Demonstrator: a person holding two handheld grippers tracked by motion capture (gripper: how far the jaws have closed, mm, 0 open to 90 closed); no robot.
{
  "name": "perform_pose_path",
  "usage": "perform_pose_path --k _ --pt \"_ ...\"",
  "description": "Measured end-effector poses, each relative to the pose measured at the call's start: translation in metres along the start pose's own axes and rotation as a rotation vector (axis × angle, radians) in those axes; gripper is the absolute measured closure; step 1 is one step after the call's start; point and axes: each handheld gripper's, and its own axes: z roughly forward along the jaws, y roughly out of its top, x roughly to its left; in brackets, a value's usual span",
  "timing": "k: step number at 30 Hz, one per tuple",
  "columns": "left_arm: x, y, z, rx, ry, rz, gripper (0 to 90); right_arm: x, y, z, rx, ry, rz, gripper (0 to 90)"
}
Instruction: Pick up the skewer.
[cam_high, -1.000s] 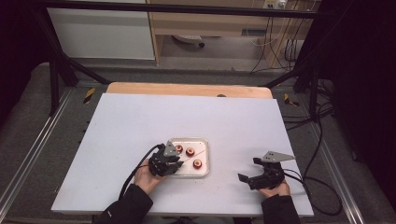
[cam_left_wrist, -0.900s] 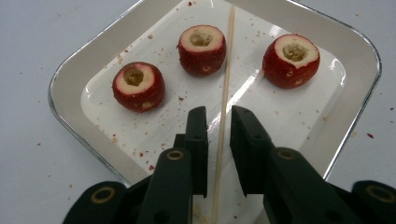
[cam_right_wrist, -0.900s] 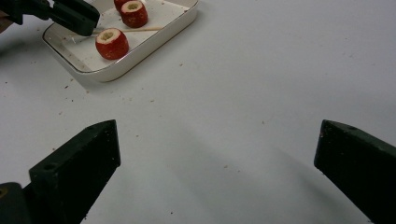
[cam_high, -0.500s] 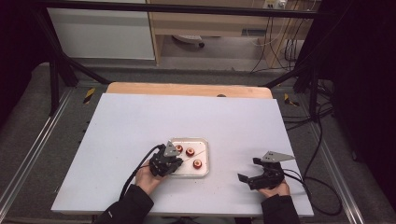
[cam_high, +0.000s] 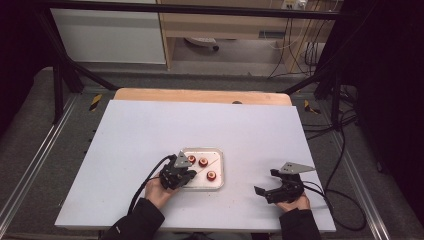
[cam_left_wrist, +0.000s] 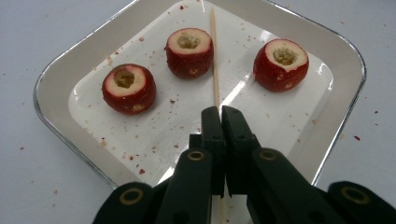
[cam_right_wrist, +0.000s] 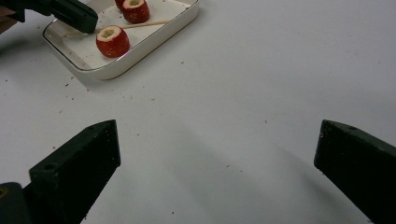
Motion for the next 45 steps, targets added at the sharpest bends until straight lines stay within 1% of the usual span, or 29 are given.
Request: perform_pose_path --k 3,7,13,19,21,24,29,35,40,41,42,43,45 --pt "0.001 0.000 -0.004 -0.015 -0.001 -0.003 88.4 0.000 0.000 0.000 0.001 -0.002 -0.003 1.0" --pt "0.003 0.001 -0.010 -0.044 -0.016 -0.023 88.5 0.000 0.000 0.000 -0.001 -0.001 -0.003 1.1" --pt "0.002 0.002 -0.014 -0.060 -0.020 -0.027 88.5 0.000 0.000 0.000 -0.001 -0.003 -0.005 1.1" --pt "-0.001 0.005 -0.023 -0.093 -0.034 -0.022 88.6 0.000 0.000 -0.001 -0.001 -0.004 -0.008 1.2" --pt "-0.001 0.006 -0.026 -0.102 -0.036 -0.015 88.6 0.000 0.000 -0.001 -0.005 -0.006 -0.010 1.2" --pt "-0.002 0.007 -0.030 -0.107 -0.047 -0.010 88.5 0.001 0.001 -0.001 -0.004 -0.010 -0.021 1.3" --pt "-0.003 0.008 -0.034 -0.112 -0.057 -0.001 88.5 0.006 0.004 0.000 0.007 -0.021 -0.046 1.3" --pt "-0.006 0.010 -0.035 -0.111 -0.077 0.005 88.5 0.016 0.011 0.003 0.027 -0.041 -0.111 1.6" --pt "-0.010 0.013 -0.033 -0.105 -0.100 0.009 88.5 0.028 0.021 0.007 0.045 -0.053 -0.188 1.6" --pt "-0.011 0.013 -0.033 -0.104 -0.104 0.013 88.5 0.034 0.024 0.008 0.054 -0.062 -0.220 1.7" --pt "-0.013 0.014 -0.033 -0.103 -0.106 0.018 88.5 0.034 0.024 0.008 0.054 -0.062 -0.220 1.7" --pt "-0.014 0.015 -0.033 -0.103 -0.108 0.023 88.5 0.036 0.026 0.009 0.060 -0.061 -0.232 1.9" --pt "-0.016 0.017 -0.033 -0.103 -0.113 0.033 88.5 0.040 0.029 0.011 0.070 -0.067 -0.267 2.1"
